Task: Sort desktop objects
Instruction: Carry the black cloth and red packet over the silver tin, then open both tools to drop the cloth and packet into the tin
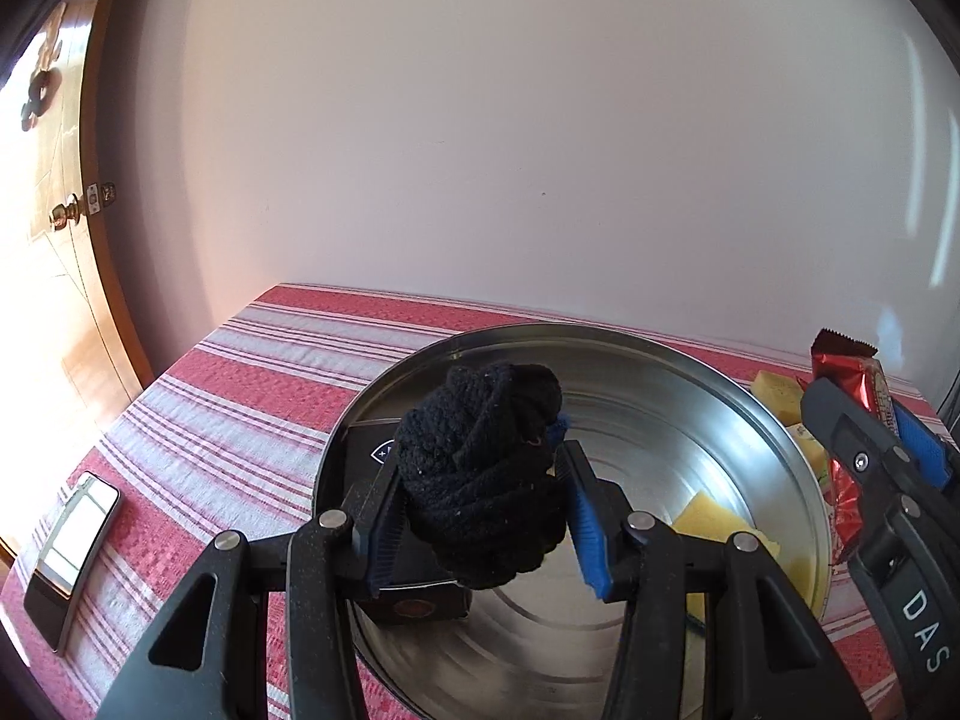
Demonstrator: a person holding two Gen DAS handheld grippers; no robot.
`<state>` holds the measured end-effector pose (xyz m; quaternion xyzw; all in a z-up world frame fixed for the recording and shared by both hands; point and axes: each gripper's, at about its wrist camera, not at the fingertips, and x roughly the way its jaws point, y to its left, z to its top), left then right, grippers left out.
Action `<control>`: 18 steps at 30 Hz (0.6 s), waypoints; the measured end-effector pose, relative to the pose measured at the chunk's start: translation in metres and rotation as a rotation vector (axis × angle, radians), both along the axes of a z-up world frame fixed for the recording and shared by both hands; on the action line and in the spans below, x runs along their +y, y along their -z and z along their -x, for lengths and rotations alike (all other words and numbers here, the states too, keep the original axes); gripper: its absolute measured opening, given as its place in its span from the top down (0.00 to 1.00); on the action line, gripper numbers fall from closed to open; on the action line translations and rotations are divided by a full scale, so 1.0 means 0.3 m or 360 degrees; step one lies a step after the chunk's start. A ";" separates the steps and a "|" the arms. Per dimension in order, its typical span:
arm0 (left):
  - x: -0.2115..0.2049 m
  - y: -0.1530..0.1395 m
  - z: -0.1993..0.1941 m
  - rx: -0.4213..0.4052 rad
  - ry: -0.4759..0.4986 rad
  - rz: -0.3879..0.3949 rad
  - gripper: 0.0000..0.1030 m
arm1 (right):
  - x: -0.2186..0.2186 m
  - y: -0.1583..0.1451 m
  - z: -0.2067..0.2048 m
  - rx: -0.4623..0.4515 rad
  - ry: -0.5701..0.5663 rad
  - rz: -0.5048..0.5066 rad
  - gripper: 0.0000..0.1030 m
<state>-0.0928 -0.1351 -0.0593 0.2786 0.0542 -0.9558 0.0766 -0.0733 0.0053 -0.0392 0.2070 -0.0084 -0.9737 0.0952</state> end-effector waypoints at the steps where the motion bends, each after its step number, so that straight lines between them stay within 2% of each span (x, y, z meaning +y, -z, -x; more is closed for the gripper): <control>1: -0.004 0.002 0.002 -0.0006 -0.0007 0.0002 0.51 | -0.009 0.001 0.006 -0.0009 -0.0008 0.0006 0.59; 13: -0.034 0.040 0.048 -0.0097 -0.0064 0.0039 0.51 | -0.037 0.045 0.112 -0.0156 -0.0028 0.0042 0.59; 16: -0.026 0.054 0.063 -0.0126 -0.0078 0.0080 0.50 | -0.043 0.058 0.128 -0.0170 -0.0026 0.0043 0.57; 17: -0.022 0.060 0.069 -0.0140 -0.0083 0.0103 0.49 | -0.044 0.061 0.131 -0.0175 -0.0031 0.0046 0.55; 18: -0.015 0.066 0.076 -0.0157 -0.0083 0.0129 0.43 | -0.044 0.065 0.137 -0.0178 -0.0041 0.0051 0.52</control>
